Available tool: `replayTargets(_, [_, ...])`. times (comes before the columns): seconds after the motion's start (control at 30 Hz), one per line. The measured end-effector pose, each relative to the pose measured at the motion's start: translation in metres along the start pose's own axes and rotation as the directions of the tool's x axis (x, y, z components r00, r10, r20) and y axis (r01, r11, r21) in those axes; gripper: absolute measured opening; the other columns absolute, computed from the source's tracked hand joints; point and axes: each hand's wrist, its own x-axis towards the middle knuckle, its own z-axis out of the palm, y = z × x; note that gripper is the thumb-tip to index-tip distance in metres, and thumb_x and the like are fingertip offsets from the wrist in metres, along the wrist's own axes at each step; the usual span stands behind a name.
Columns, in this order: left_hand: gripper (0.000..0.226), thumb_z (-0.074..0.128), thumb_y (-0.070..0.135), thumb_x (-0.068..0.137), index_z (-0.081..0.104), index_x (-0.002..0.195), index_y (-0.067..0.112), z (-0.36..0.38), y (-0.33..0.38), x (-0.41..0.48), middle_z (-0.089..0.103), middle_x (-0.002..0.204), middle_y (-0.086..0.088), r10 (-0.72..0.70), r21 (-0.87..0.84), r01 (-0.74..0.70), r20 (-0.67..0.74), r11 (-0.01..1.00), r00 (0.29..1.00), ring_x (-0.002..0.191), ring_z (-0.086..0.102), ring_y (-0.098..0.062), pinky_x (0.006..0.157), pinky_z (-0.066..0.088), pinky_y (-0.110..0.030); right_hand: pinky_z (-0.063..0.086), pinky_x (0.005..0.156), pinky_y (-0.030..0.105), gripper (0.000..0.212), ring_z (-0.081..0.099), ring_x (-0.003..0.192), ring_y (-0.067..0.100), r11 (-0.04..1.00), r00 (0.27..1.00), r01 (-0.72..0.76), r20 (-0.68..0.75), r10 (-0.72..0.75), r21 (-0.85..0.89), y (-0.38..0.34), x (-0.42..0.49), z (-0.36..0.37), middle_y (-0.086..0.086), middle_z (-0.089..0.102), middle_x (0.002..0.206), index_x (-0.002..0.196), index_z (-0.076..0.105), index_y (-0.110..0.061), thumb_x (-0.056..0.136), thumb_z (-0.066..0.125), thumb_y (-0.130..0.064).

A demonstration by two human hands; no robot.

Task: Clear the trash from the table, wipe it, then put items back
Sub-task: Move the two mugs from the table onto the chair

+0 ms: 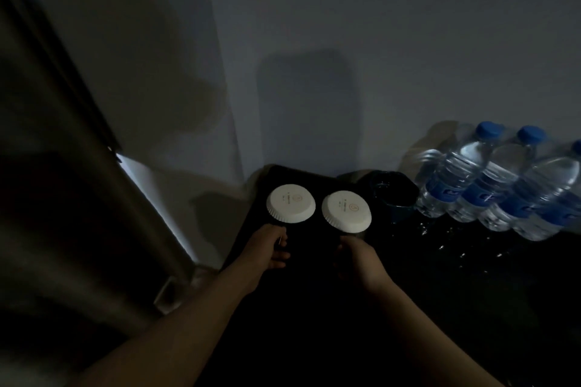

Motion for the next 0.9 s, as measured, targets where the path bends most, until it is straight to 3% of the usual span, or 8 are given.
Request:
replayTargets(0.2, [0.042, 0.043, 0.055, 0.093, 0.057, 0.084, 0.017, -0.018, -0.025, -0.06, 0.055, 0.077, -0.004, -0.088, -0.035, 0.088, 0.001, 0.995, 0.996, 0.068, 0.056, -0.018, 0.063, 0.049, -0.031, 0.036, 0.054, 0.027, 0.028, 0.048, 0.058, 0.016, 0.996, 1.0, 0.024, 0.014, -0.026, 0.083, 0.04, -0.058, 0.003, 0.006, 0.048, 0.068, 0.078, 0.049, -0.011, 0.096, 0.046, -0.032])
replayTargets(0.3, [0.049, 0.034, 0.066, 0.09, 0.054, 0.101, 0.022, -0.026, -0.038, -0.081, 0.056, 0.08, -0.005, -0.106, 0.0, 0.106, -0.019, 0.994, 0.994, 0.071, 0.059, -0.02, 0.064, 0.051, -0.033, 0.042, 0.051, 0.025, 0.043, 0.055, 0.057, 0.016, 0.993, 0.999, 0.044, -0.019, -0.042, 0.112, 0.058, -0.077, 0.006, 0.006, 0.054, 0.068, 0.101, 0.055, -0.005, 0.095, 0.041, -0.045])
replayTargets(0.4, [0.045, 0.038, 0.065, 0.089, 0.053, 0.091, 0.022, -0.034, -0.052, -0.1, 0.055, 0.078, -0.005, -0.116, 0.025, 0.117, -0.012, 0.993, 0.993, 0.068, 0.058, -0.019, 0.062, 0.05, -0.032, 0.048, 0.061, 0.031, 0.051, 0.063, 0.081, 0.027, 0.986, 0.997, 0.056, -0.066, -0.046, 0.158, 0.077, -0.098, 0.008, 0.016, 0.064, 0.096, 0.122, 0.053, -0.009, 0.094, 0.042, -0.05])
replayTargets(0.6, [0.051, 0.048, 0.057, 0.09, 0.051, 0.067, 0.011, -0.049, -0.08, -0.125, 0.048, 0.061, -0.001, -0.111, 0.085, 0.111, -0.006, 0.99, 0.994, 0.057, 0.053, -0.016, 0.054, 0.042, -0.024, 0.046, 0.06, 0.03, 0.042, 0.062, 0.077, 0.024, 0.998, 0.98, 0.049, -0.198, -0.039, 0.047, 0.104, -0.135, 0.014, 0.012, 0.064, 0.088, 0.104, 0.055, -0.008, 0.093, 0.047, -0.048])
replayTargets(0.73, [0.047, 0.048, 0.052, 0.092, 0.051, 0.069, 0.01, -0.055, -0.096, -0.135, 0.048, 0.06, -0.002, -0.097, 0.103, 0.098, -0.009, 0.99, 0.995, 0.054, 0.052, -0.016, 0.05, 0.04, -0.022, 0.044, 0.059, 0.028, 0.041, 0.059, 0.075, 0.021, 0.999, 0.961, 0.037, -0.275, -0.041, -0.017, 0.125, -0.148, 0.015, 0.008, 0.06, 0.083, 0.104, 0.056, -0.008, 0.092, 0.049, -0.047])
replayTargets(0.9, [0.043, 0.049, 0.047, 0.093, 0.052, 0.072, 0.009, -0.059, -0.113, -0.149, 0.045, 0.057, -0.003, -0.077, 0.111, 0.079, -0.023, 0.991, 0.997, 0.053, 0.048, -0.015, 0.049, 0.035, -0.02, 0.045, 0.065, 0.03, 0.039, 0.06, 0.077, 0.022, 0.999, 0.945, 0.024, -0.326, -0.036, -0.038, 0.15, -0.169, 0.014, 0.007, 0.062, 0.082, 0.076, 0.059, -0.011, 0.091, 0.051, -0.046])
